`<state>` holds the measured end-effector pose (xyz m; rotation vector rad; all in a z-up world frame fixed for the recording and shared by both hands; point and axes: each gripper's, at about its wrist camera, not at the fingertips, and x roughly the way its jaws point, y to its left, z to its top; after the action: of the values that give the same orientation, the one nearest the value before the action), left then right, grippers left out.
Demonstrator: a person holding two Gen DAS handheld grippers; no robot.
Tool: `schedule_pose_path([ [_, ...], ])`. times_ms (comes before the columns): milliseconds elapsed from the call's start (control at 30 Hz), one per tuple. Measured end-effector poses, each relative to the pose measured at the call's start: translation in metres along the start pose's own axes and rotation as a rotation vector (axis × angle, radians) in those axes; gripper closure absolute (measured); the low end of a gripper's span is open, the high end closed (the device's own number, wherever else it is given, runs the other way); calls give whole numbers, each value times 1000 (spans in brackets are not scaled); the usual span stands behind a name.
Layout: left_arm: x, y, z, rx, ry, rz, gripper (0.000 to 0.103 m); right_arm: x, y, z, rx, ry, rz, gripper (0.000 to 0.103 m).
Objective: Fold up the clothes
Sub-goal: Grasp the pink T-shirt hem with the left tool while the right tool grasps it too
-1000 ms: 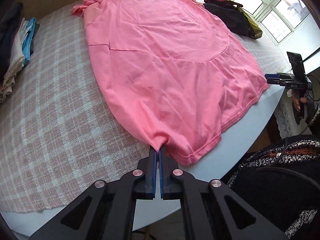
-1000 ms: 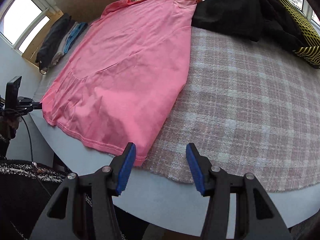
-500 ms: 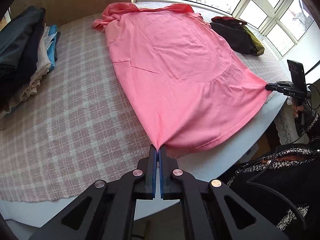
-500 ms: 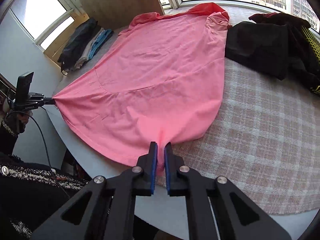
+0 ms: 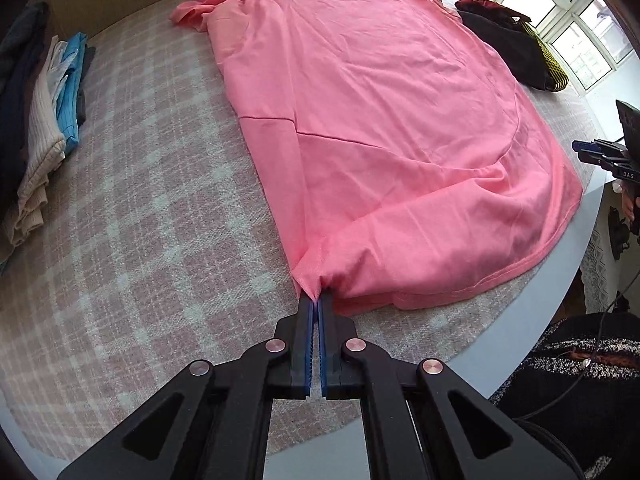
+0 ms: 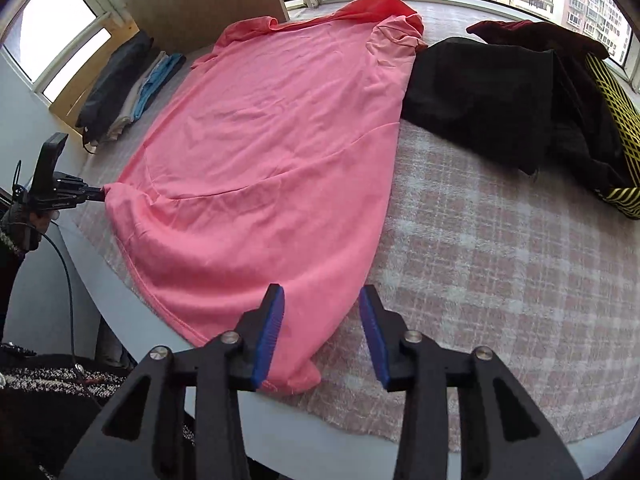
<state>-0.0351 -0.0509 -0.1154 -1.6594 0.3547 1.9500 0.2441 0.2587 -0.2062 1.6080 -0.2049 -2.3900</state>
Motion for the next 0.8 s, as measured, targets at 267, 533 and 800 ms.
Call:
schedule_pose_path([
  [267, -10, 5, -19, -2, 15, -8, 102, 22, 29, -35, -107, 44, 1, 48],
  [533, -43, 2, -40, 14, -53, -36, 102, -12, 31, -20, -97, -40, 83, 98],
  [800, -96, -7, -65, 2, -119, -74, 102, -100, 24, 2, 2, -197, 179, 98],
])
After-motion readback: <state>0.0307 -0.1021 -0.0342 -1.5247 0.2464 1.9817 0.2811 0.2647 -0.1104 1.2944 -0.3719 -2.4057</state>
